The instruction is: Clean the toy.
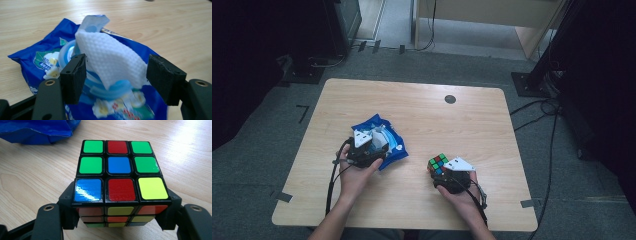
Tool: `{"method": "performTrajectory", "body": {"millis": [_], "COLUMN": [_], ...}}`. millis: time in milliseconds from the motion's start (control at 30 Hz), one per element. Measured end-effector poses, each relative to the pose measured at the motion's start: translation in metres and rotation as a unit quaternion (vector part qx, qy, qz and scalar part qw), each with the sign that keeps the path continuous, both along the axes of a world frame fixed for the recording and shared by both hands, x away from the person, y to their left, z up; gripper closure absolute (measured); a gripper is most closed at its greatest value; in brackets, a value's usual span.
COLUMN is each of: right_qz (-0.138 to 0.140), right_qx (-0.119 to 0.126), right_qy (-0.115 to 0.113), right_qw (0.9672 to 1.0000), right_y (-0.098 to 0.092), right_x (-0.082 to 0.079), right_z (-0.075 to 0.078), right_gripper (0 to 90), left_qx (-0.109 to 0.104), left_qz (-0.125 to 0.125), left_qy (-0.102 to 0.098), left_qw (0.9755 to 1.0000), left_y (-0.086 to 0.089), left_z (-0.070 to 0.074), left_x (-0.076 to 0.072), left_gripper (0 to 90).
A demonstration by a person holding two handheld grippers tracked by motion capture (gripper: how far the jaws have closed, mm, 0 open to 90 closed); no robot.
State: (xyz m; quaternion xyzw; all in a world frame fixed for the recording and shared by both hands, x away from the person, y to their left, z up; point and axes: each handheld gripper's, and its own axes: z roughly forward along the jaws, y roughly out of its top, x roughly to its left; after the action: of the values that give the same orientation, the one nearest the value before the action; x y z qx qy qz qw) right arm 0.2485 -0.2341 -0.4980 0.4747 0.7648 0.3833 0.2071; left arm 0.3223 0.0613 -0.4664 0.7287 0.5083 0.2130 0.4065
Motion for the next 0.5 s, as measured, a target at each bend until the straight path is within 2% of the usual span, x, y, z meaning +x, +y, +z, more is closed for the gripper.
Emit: {"method": "performTrajectory", "body": {"millis": [100,233,300,367,433,500], "right_qz": [0.001,0.007,0.011,0.015,0.02,0.027], "right_qx": [-0.001,-0.001,-0.004,-0.007,-0.006,-0.008], "right_qy": [0.0,0.002,0.002,0.001,0.004,0.004], "right_qw": [1.0,1.0,0.9999,0.9999,0.9998,0.9996], "right_y": [0.0,0.0,0.0,0.001,0.002,0.003], "right_x": [0.0,-0.001,-0.001,-0.001,-0.001,-0.001], "right_z": [0.0,-0.002,-0.003,-0.004,-0.004,-0.006], "right_gripper": [34.4,34.4,34.4,34.4,34.4,34.4], "left_qx": [0.008,0.033,0.032,0.021,0.012,0.001], "left_qz": [0.023,0.032,0.034,0.03,0.027,0.027], "left_qy": [0.002,-0.01,-0.01,-0.011,-0.022,-0.04], "left_qw": [0.9997,0.9989,0.9989,0.9993,0.9993,0.9988], "left_y": [-0.005,-0.005,-0.002,0.002,0.007,0.012], "left_z": [0.0,-0.001,-0.001,0.001,0.006,0.013], "left_x": [0.011,0.017,0.018,0.018,0.015,0.011], "left_gripper": [35.6,56.2,68.8,79.8,85.7,87.5]}}
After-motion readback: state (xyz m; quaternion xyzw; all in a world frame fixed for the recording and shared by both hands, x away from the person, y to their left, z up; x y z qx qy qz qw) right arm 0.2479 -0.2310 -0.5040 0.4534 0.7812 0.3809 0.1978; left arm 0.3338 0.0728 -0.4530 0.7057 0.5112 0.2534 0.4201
